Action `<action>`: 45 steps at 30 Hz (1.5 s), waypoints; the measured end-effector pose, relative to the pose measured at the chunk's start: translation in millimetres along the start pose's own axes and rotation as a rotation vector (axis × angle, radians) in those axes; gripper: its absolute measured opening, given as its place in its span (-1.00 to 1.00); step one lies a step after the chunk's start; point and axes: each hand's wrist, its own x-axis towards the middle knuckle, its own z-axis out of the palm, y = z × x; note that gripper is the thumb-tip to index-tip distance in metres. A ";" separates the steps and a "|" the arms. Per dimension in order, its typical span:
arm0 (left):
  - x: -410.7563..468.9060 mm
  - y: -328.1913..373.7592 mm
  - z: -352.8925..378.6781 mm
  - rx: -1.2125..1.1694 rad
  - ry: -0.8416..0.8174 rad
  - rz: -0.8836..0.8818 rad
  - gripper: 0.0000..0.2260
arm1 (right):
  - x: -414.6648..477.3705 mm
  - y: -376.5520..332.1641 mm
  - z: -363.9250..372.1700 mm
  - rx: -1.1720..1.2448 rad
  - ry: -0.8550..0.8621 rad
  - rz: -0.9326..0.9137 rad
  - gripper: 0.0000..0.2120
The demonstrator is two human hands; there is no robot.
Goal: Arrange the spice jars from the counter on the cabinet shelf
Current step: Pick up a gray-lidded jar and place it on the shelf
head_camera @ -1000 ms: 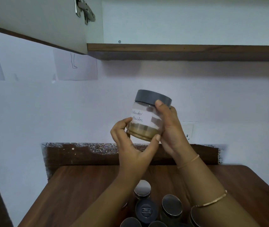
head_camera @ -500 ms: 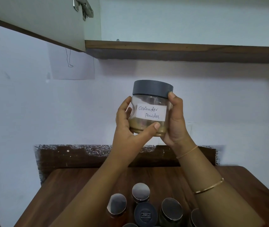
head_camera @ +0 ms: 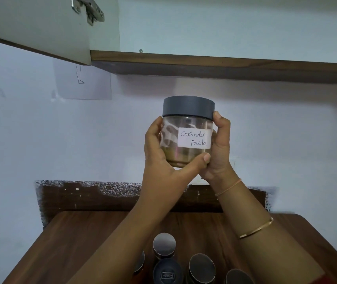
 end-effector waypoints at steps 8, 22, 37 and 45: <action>-1.4 3.0 24.2 0.103 0.043 -0.001 -0.17 | 4.0 -6.1 -19.3 0.017 0.025 0.030 -0.46; 6.8 -6.0 37.2 -0.024 0.040 -0.025 -0.23 | 6.4 -12.7 -34.6 -0.011 0.003 0.034 -0.52; 16.1 -18.2 11.3 -0.177 -0.058 -0.061 -0.27 | 5.7 -13.5 -13.2 -0.223 0.048 -0.077 -0.48; 25.4 -23.4 0.4 -0.206 -0.040 -0.052 -0.28 | 5.9 -21.3 -4.2 -0.326 0.019 -0.016 -0.47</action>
